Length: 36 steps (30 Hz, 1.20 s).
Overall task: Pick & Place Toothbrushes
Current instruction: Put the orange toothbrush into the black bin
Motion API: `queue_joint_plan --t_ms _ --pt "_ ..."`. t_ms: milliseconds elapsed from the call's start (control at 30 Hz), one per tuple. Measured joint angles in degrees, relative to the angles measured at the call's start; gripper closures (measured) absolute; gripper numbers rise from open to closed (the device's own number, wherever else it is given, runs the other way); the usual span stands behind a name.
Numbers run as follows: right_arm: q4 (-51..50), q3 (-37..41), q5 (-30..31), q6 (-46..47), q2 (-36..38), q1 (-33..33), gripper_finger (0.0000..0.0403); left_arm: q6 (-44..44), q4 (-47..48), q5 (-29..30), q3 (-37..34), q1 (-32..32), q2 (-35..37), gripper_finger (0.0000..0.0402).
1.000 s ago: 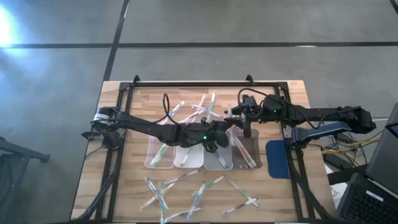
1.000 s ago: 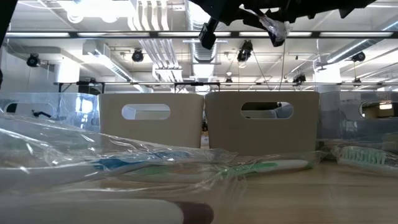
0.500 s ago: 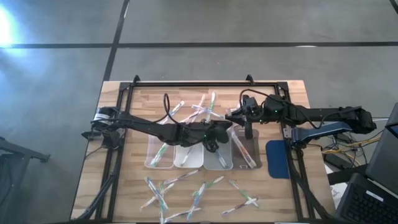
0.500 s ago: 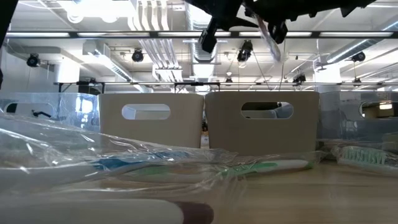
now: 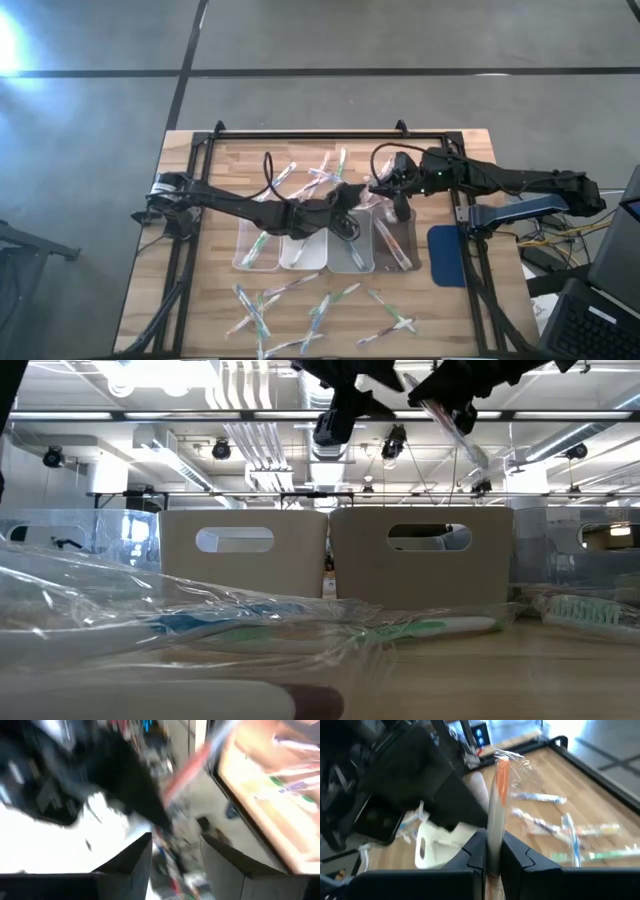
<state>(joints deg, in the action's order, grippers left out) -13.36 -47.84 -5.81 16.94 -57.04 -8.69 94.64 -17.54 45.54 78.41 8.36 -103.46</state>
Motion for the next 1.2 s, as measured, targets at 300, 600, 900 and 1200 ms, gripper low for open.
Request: queue_joint_plan --t_ms 300,600,900,1200 --pt "-12.1 -3.5 -0.1 5.6 -0.1 0.0 0.0381 -44.9 30.0 -5.6 0.0 -1.2 5.2 0.0232" --pt "-15.8 -1.0 -0.1 12.3 -0.3 0.0 0.0380 -76.4 48.5 -44.6 -1.0 -8.7 13.8 0.0232" --pt "-16.6 0.4 -0.2 17.2 -2.9 1.4 0.0380 -84.7 35.3 -46.6 -16.0 -14.3 24.8 0.0232" --pt "-20.0 0.4 -0.2 22.9 -7.2 2.2 0.0380 -95.7 16.4 -39.4 -35.9 -16.0 40.6 0.0232"
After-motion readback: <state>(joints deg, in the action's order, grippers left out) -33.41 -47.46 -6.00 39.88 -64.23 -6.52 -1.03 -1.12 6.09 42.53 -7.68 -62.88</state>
